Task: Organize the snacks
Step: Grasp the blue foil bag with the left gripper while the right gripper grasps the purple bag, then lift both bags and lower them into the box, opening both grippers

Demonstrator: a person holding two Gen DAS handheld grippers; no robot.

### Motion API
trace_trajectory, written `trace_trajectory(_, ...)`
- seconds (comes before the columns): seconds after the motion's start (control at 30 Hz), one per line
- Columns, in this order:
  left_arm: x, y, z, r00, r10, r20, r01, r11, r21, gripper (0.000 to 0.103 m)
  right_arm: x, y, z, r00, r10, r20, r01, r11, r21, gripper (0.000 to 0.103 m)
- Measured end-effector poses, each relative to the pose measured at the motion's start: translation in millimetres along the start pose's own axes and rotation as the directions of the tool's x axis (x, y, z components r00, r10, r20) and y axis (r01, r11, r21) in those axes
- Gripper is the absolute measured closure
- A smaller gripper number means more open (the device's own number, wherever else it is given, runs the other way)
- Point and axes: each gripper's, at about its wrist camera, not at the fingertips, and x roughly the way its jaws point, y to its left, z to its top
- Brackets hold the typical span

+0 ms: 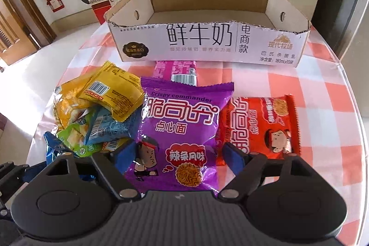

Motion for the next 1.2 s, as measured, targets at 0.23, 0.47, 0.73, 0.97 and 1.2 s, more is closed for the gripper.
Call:
trace_trajectory(0.23,-10.6,-1.8,3.0,0.999,0.028,0.038,-0.03,0.999,0.046,0.042,-8.0,0.5,-3.4,0.999,0.044,0.012,-0.043,0.997,-0.066,0.036)
trace_trajectory(0.47,-19.7,2.9,8.0,0.996,0.044,0.075,-0.048,0.998,0.052,0.042,-22.9,3.0,-10.9,0.998,0.065,0.026,-0.058,0.979,-0.195,0.036)
trace_trajectory(0.73,-33.2,-1.4,24.1,0.987,0.063,0.148,-0.075,0.994,0.078,0.042,-42.9,7.3,-13.8,0.993,0.068,0.098,-0.036,0.956,-0.292,0.036)
trace_trajectory(0.97,-29.6,-14.5,34.6,0.981,0.093,0.173,-0.126,0.973,0.191,0.042,-50.7,12.6,-18.0,0.989,0.058,0.138,-0.001,0.925,-0.379,0.036)
trace_trajectory(1.2,-23.7,-20.6,51.7,0.977,0.094,0.19,-0.136,0.965,0.223,0.042,-53.4,6.4,-8.5,0.983,0.03,0.18,0.04,0.927,-0.374,0.036)
